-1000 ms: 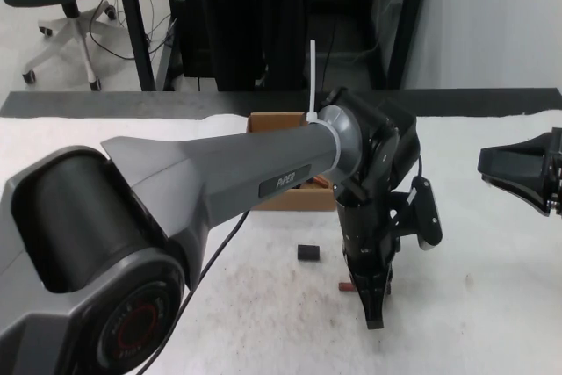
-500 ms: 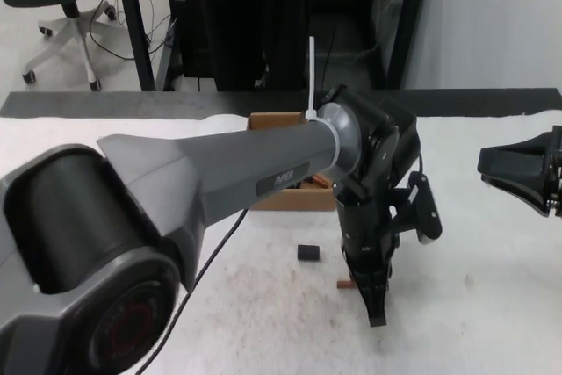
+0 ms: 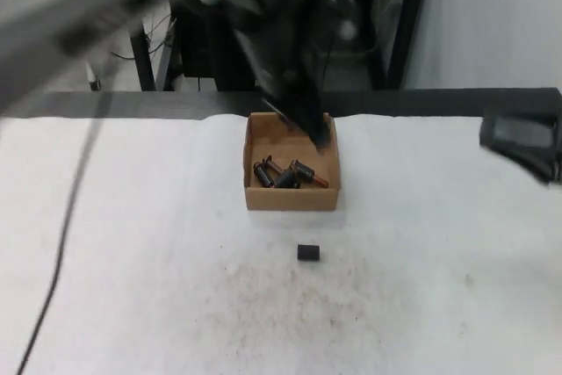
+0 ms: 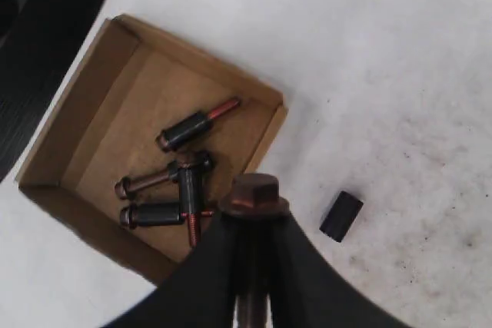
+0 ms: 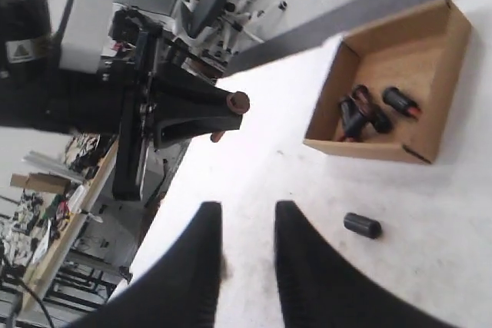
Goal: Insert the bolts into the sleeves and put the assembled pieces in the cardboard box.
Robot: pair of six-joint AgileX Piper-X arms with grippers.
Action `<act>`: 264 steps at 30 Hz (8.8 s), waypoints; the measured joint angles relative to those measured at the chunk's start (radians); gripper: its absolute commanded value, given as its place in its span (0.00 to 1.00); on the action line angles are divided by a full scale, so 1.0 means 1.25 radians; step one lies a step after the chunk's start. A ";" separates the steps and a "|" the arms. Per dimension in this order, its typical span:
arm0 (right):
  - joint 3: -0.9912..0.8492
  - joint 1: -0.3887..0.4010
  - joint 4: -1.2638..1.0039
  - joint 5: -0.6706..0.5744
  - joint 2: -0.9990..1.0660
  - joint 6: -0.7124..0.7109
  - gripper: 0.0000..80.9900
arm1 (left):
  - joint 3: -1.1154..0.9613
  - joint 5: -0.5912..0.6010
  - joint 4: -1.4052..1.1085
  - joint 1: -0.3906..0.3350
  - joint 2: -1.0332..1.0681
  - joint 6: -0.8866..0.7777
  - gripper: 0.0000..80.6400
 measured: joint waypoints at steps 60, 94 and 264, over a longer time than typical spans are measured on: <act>-0.586 0.539 0.709 0.736 0.618 -1.063 0.41 | 0.857 -0.056 -0.302 0.215 -0.596 -0.049 0.00; -0.589 0.539 0.608 0.783 0.698 -1.103 0.41 | 0.857 -0.056 -0.312 0.215 -0.596 -0.048 0.00; 0.113 0.746 -0.557 0.445 0.089 -0.167 0.01 | 1.023 0.631 -1.867 0.081 -0.481 -1.032 0.00</act>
